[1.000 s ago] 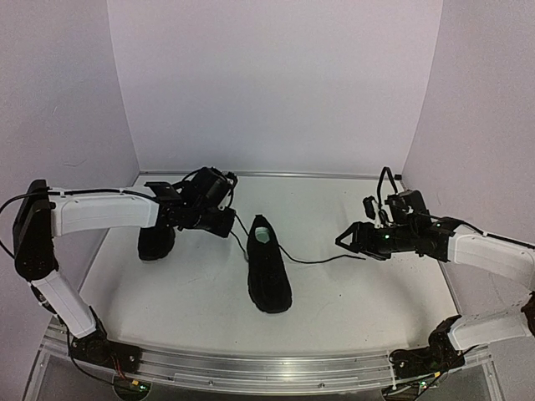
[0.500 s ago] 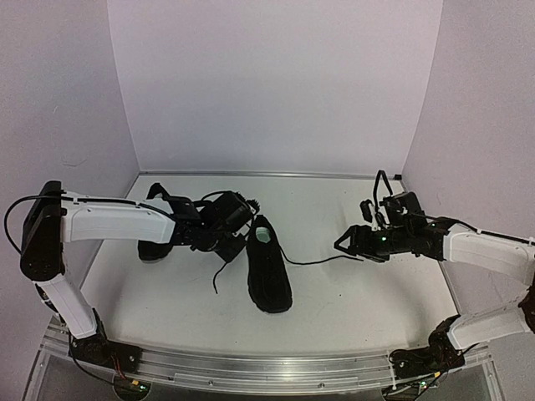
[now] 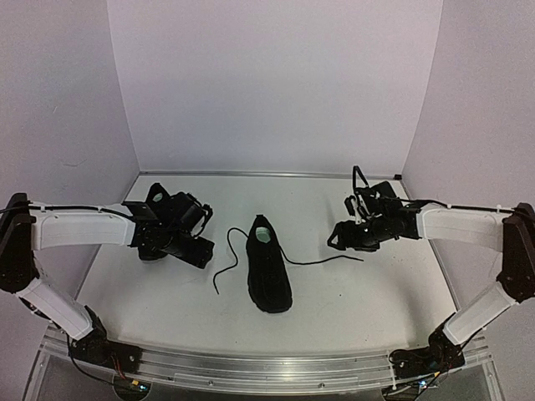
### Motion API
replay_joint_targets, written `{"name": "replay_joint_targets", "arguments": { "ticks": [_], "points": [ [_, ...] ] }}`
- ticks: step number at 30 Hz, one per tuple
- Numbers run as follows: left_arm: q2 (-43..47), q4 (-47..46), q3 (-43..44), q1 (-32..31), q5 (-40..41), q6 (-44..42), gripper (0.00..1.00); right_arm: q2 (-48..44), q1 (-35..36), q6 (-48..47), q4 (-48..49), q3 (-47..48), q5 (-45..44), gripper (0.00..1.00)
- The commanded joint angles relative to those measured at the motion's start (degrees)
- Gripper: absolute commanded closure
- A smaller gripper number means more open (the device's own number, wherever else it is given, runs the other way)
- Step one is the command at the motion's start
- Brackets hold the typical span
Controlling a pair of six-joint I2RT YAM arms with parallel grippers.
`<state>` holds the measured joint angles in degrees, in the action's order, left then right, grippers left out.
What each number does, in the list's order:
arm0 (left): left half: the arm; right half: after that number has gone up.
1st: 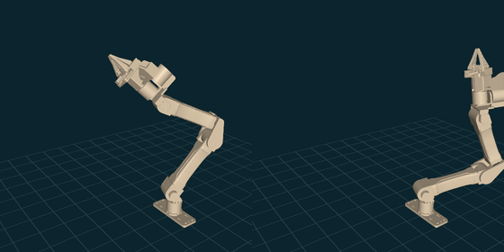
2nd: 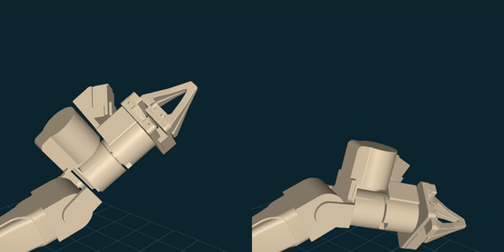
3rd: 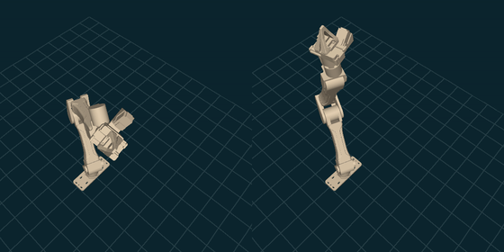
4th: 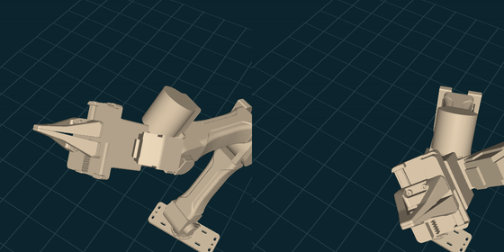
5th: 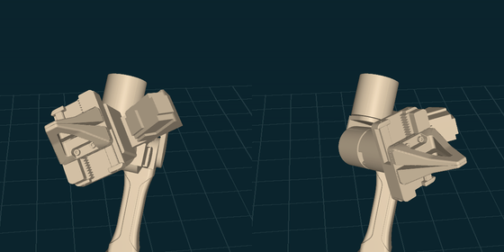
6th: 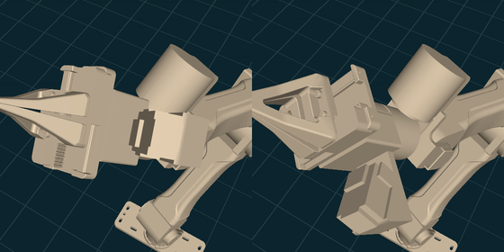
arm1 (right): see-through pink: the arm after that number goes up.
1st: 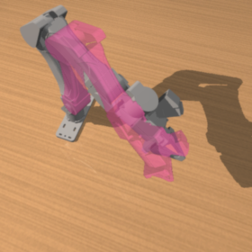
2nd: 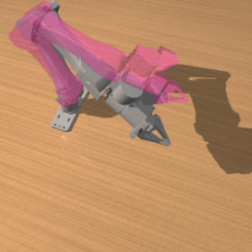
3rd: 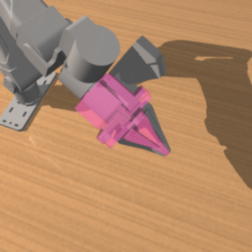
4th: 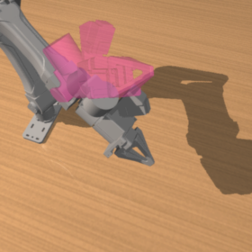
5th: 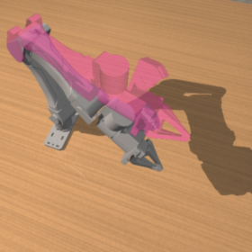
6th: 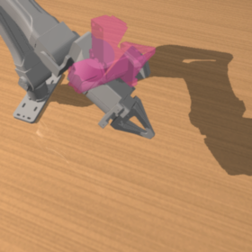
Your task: Tie the shoes
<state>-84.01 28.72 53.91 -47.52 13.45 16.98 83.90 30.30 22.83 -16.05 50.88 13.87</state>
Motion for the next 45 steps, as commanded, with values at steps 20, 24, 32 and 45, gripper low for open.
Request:
{"name": "replay_joint_targets", "arguments": {
  "ticks": [20, 24, 32, 45],
  "points": [
    [-15.23, -11.23, 2.46, 0.32, -12.67, 5.38, 0.32, 24.23, -1.26, -24.02, -15.39, 22.31, -6.23, 0.28],
    [-15.61, -11.42, 2.76, 0.32, -12.52, 5.11, 0.30, 27.99, -1.33, -27.06, -18.32, 24.60, -7.65, 0.24],
    [-16.79, -10.69, 3.67, 0.39, -11.15, 5.52, 0.29, 30.52, -2.39, -29.77, -21.48, 25.30, -5.38, 0.28],
    [-19.49, -11.65, 3.66, 1.44, -11.61, 6.63, 0.33, 31.97, -2.31, -30.48, -25.60, 21.45, -8.86, 0.47]
  ]
}}
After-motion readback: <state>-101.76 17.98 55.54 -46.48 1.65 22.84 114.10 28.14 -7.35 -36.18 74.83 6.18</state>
